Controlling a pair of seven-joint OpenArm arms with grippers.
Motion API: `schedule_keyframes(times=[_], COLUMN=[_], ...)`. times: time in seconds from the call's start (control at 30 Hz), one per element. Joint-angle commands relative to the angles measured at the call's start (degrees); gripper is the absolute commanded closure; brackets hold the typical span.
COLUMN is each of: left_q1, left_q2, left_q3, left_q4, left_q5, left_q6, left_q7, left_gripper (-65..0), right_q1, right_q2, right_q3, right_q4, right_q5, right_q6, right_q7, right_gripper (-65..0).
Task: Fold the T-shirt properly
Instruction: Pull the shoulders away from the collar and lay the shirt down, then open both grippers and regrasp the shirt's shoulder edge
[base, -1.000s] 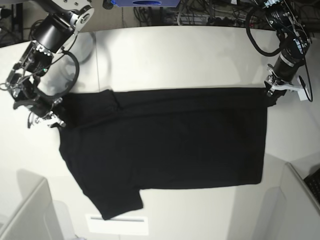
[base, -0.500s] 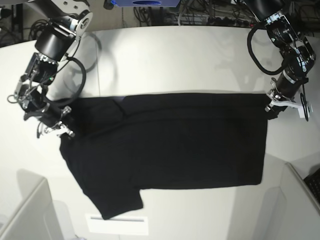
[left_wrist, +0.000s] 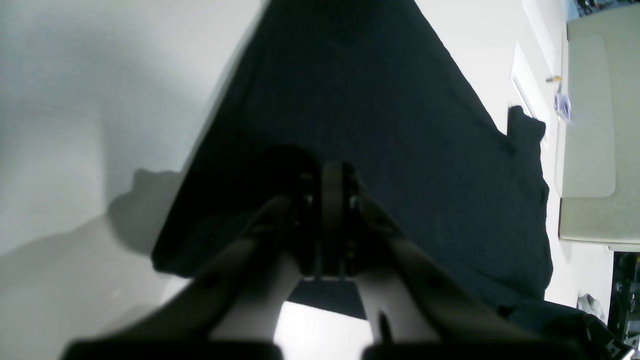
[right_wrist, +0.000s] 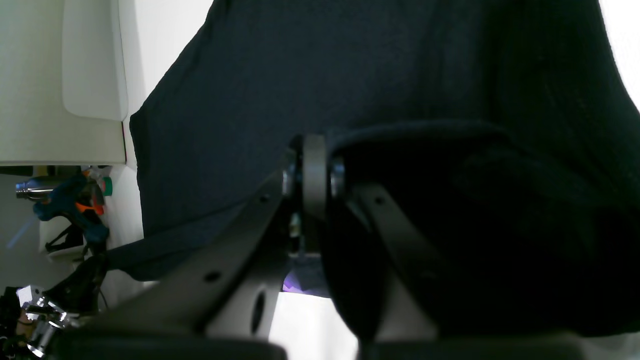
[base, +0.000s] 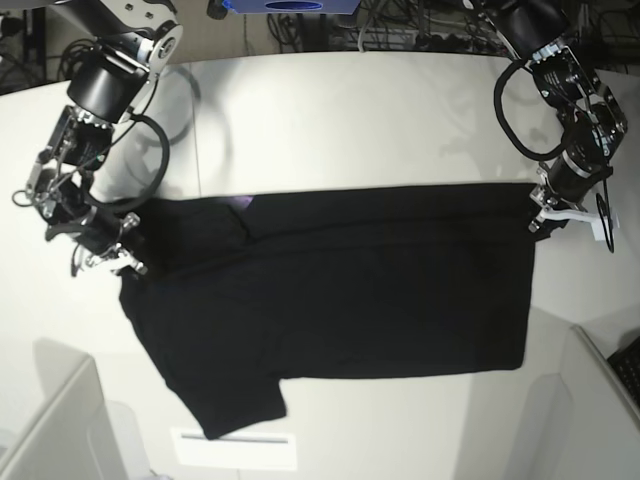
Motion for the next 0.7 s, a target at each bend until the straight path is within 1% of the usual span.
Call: schedule_keyframes(times=[0.0,0.2,0.33,0.37,0.4,0.47,0.5,0.53,0.6,0.67], left_q1=[-0.8,-1.9,-2.0,-2.1,-2.1,-2.9,-2.9,-3.0,-3.5,-3.6], left_q2=[-1.0,-1.0,-1.0,-1.0,-1.0,-1.0,-1.0,-1.0,-0.9,-0.9], left_q3=[-0.2,-0.2,-0.2,-0.4,-0.5,-0.7,-0.8,-1.1,-2.7,-3.9], left_q4=[0.8,0.8,1.0,1.0,1.0,0.8,0.8,0.8,0.8,0.9], left_q5=[-1.0,-1.0,-1.0,-1.0,-1.0,-1.0,-1.0,-1.0,-1.1,-1.3], left_q6=[-0.4,-0.4,-0.4,-0.4,-0.4,-0.4,-0.4,-0.4,-0.4,-0.4], left_q7=[-0.8,-0.8,-0.9,-1.0,-1.0,-1.1,-1.1,-1.1,-1.1,-0.9], left_gripper=[0.0,0.0,0.0,-4.4,-8.1,-18.3,-22.9,-28.3,-39.8,-47.7], right_q1=[1.3,1.3,1.1,1.1,1.1,0.9,0.8,0.4,-0.4,-1.6], right_q2=[0.7,0.5,0.4,0.4,0.3,0.3,0.2,0.2,0.2,0.2], right_q3=[0.2,0.4,0.5,0.5,0.5,0.5,0.5,0.5,0.5,0.5], right_q4=[0.9,0.9,0.9,0.9,1.0,1.4,1.5,1.6,2.9,4.7], right_q5=[1.3,1.4,1.8,1.9,2.0,2.0,2.0,2.0,2.0,2.0], right_q6=[0.3,0.3,0.3,0.3,0.3,0.3,0.3,0.3,0.3,0.3], right_q7=[0.9,1.0,2.1,2.3,2.5,2.8,3.0,3.4,4.3,4.7], right_gripper=[0.0,0.0,0.0,-2.1,-8.4,-24.0,-29.1,-32.1,-32.3,-30.6])
